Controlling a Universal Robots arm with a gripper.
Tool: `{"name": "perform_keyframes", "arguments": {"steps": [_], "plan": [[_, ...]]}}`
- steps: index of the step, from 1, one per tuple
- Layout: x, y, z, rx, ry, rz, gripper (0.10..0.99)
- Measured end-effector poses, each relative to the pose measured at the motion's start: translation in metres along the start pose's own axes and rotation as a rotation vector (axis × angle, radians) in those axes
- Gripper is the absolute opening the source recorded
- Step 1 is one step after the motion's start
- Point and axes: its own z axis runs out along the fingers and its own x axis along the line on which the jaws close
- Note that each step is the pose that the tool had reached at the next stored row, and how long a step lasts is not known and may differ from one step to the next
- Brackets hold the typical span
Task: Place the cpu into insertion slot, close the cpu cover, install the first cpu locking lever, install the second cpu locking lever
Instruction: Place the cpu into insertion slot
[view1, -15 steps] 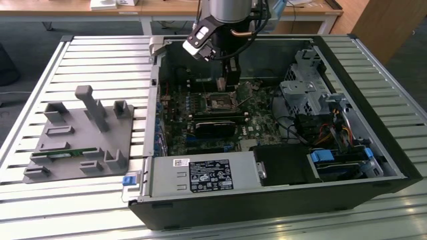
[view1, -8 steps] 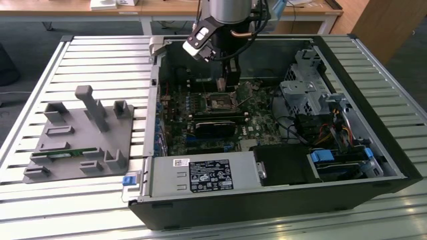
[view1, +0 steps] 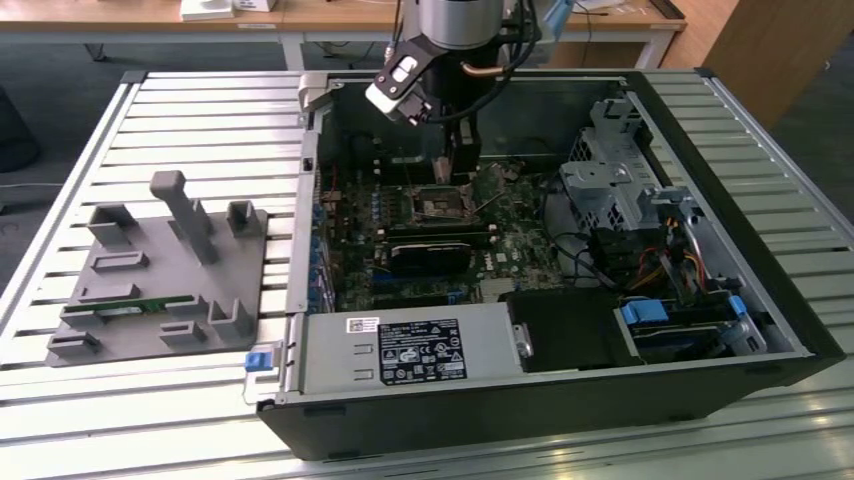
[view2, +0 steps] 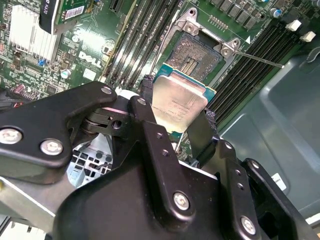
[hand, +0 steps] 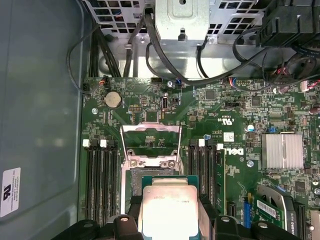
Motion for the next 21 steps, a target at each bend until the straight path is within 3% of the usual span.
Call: {"name": "perform_keyframes", "arguments": {"steps": [12, 21], "plan": [[0.0, -0.0003, 0.0039, 0.0, 0.0, 0.0, 0.529], [0.0049, -0.0015, 0.0165, 0.0, 0.0001, 0.0, 0.529]]}}
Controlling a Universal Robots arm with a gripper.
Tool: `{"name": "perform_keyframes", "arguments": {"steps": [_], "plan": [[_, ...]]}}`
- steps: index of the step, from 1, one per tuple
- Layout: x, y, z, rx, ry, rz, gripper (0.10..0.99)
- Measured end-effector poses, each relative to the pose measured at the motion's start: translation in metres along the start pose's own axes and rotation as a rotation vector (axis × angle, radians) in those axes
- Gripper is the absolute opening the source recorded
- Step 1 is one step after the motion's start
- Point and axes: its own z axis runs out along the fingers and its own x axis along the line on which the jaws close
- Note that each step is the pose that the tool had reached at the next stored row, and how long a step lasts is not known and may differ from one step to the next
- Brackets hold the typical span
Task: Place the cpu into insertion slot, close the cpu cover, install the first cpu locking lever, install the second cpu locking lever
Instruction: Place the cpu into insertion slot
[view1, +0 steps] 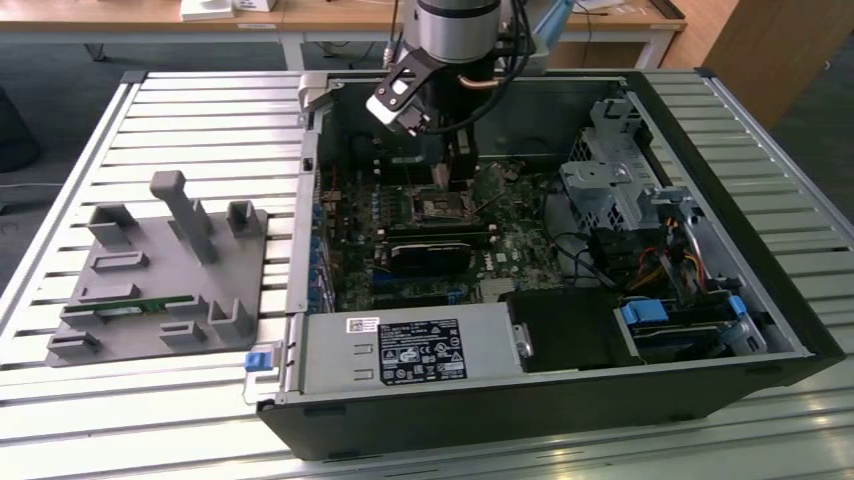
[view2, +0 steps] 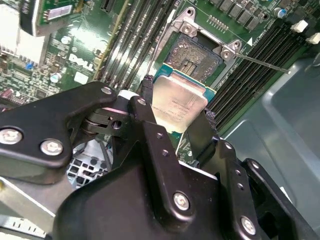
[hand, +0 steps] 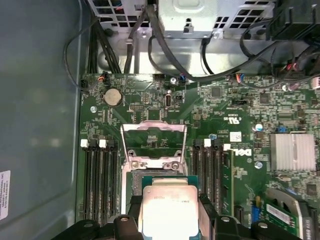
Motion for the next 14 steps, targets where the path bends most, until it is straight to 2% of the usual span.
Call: {"name": "perform_keyframes", "arguments": {"steps": [9, 14], "plan": [[0.0024, -0.0019, 0.0137, 0.0, 0.0001, 0.0, 0.529], [0.0039, -0.007, 0.0183, -0.004, -0.0007, -0.001, 0.529]]}}
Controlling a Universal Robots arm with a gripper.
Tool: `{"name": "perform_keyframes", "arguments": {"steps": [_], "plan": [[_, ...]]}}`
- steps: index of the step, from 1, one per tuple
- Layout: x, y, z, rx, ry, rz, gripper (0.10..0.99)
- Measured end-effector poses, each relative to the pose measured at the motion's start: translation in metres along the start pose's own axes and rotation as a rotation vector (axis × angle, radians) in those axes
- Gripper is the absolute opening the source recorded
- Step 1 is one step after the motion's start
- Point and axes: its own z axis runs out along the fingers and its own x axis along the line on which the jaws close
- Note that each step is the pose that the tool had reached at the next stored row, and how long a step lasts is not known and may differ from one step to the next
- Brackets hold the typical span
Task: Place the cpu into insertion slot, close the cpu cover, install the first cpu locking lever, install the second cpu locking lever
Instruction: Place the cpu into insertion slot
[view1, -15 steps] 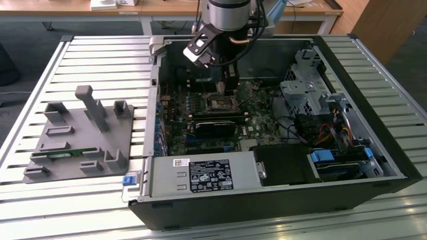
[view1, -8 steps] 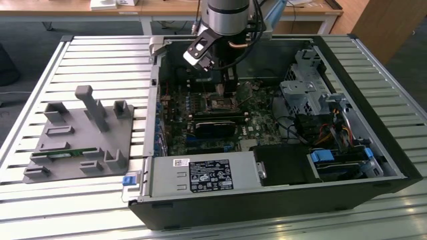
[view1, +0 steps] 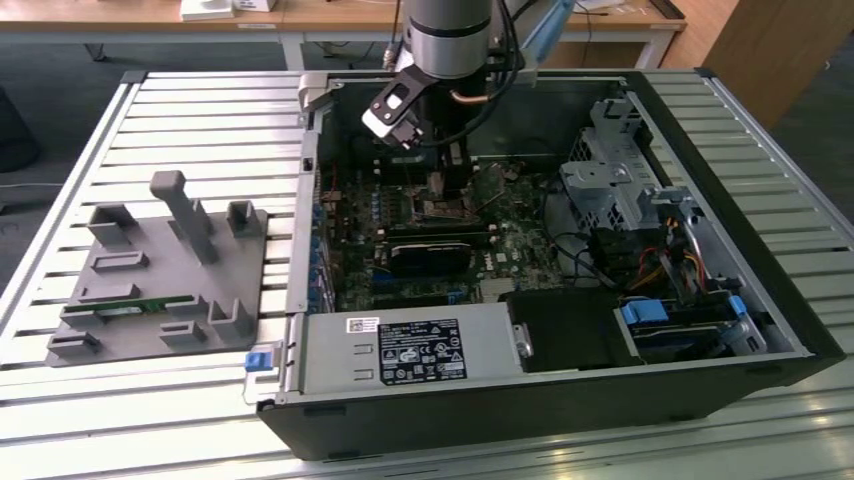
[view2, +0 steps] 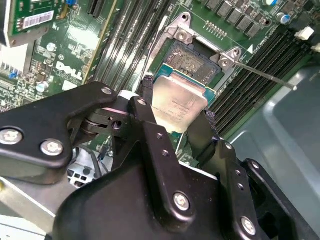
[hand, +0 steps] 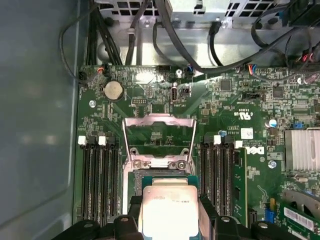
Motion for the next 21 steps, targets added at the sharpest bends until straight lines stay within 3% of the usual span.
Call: {"name": "perform_keyframes", "arguments": {"steps": [10, 21], "plan": [[0.0036, -0.0023, 0.0192, 0.0, -0.0005, -0.001, 0.529], [0.0062, -0.0034, 0.0275, 0.001, -0.0003, -0.001, 0.529]]}}
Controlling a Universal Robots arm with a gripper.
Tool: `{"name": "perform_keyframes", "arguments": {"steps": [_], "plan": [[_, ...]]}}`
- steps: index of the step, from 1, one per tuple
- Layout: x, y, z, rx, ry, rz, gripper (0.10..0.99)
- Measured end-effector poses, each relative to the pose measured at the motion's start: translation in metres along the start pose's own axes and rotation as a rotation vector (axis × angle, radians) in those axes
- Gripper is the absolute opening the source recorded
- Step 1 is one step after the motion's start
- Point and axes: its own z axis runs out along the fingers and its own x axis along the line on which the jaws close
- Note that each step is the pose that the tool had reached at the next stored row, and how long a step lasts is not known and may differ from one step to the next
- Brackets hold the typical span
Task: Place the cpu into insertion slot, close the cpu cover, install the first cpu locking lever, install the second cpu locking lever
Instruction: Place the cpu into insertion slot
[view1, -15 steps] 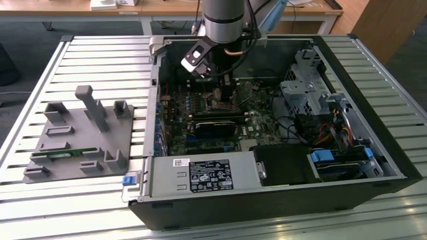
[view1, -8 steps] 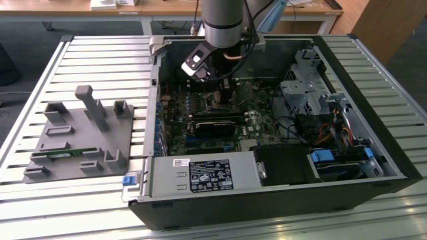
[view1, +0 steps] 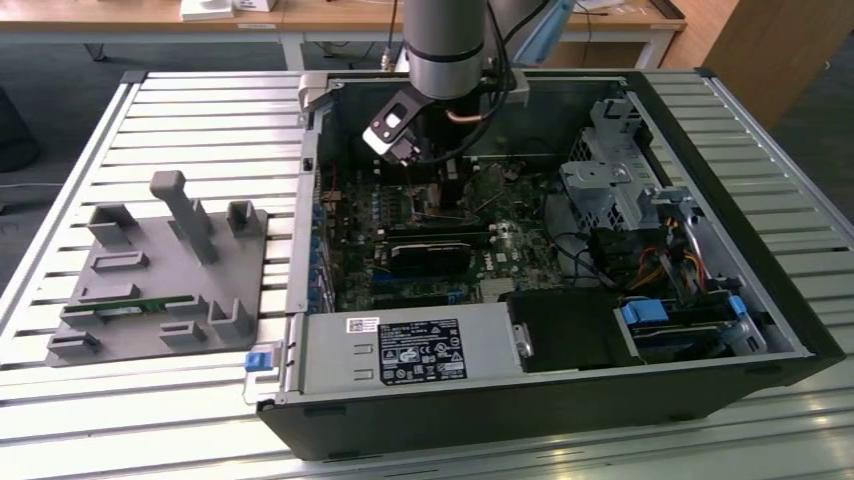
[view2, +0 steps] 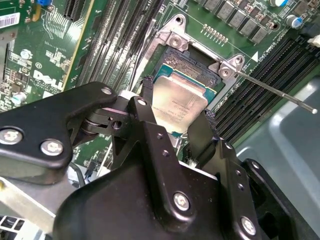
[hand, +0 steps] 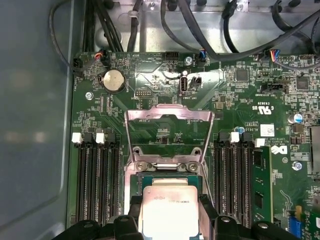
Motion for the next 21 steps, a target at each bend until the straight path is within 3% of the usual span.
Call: {"name": "perform_keyframes", "arguments": {"steps": [6, 21], "plan": [[0.0003, -0.0041, 0.0019, 0.0, -0.0006, 0.008, 0.529], [0.0011, -0.005, 0.0114, 0.0, -0.0018, 0.021, 0.529]]}}
